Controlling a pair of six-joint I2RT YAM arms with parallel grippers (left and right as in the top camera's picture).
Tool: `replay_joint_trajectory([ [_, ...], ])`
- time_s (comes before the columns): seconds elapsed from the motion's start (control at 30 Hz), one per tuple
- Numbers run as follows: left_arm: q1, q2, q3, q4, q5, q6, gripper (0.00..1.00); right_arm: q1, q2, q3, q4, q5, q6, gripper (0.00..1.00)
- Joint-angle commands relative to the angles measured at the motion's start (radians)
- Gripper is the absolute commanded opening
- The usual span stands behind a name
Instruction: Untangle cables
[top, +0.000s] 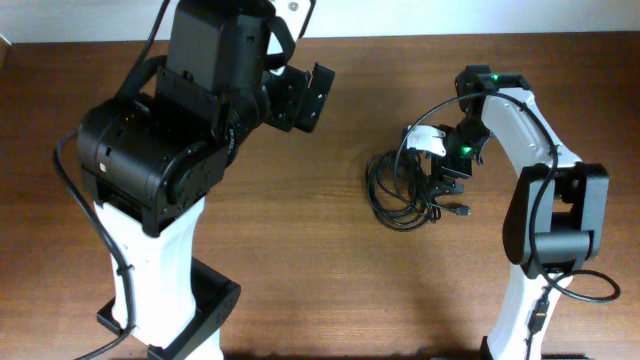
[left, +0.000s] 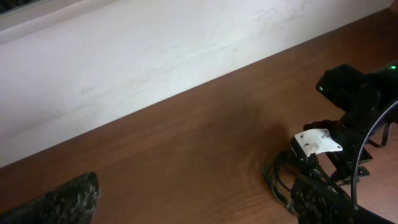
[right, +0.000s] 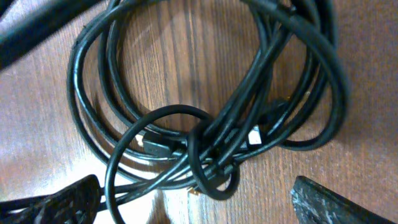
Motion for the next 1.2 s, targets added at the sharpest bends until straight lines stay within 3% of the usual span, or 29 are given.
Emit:
replay_joint_trajectory([
  [0.0, 0.000, -0.013, 0.000, -0.001, -0.007, 0.001, 0.99, -0.005, -0.001, -0.031, 0.024, -0.020, 0.005, 0.96],
  [0.17, 0.000, -0.013, 0.000, -0.001, -0.007, 0.001, 0.99, -0.005, -0.001, -0.097, 0.088, -0.021, 0.005, 0.81],
  [0.2, 0.000, -0.013, 0.000, -0.001, -0.007, 0.001, 0.99, -0.005, -0.001, -0.109, 0.096, -0.021, 0.005, 0.48],
  [0.23, 0.000, -0.013, 0.000, -0.001, -0.007, 0.001, 0.99, -0.005, -0.001, -0.116, 0.096, -0.021, 0.005, 0.04],
  [0.43, 0.000, -0.013, 0.000, -0.001, -0.007, 0.001, 0.99, -0.005, -0.004, -0.078, 0.027, -0.072, 0.117, 0.04],
  [0.67, 0.000, -0.006, -0.024, 0.002, -0.004, 0.000, 0.99, 0.010, -0.117, 0.330, -0.311, -0.238, 0.119, 0.04],
  [0.73, 0.000, 0.010, -0.033, 0.006, 0.020, 0.001, 0.99, 0.010, -0.151, 0.442, -0.377, -0.288, 0.201, 0.04],
  [0.87, 0.000, 0.106, -0.035, 0.038, 0.143, 0.019, 0.99, 0.021, -0.254, 0.647, -0.470, -0.288, 0.377, 0.04],
  [1.17, 0.000, 0.322, -0.035, 0.071, 0.548, 0.182, 0.99, 0.034, -0.353, 0.651, -0.470, -0.283, 0.428, 0.04],
])
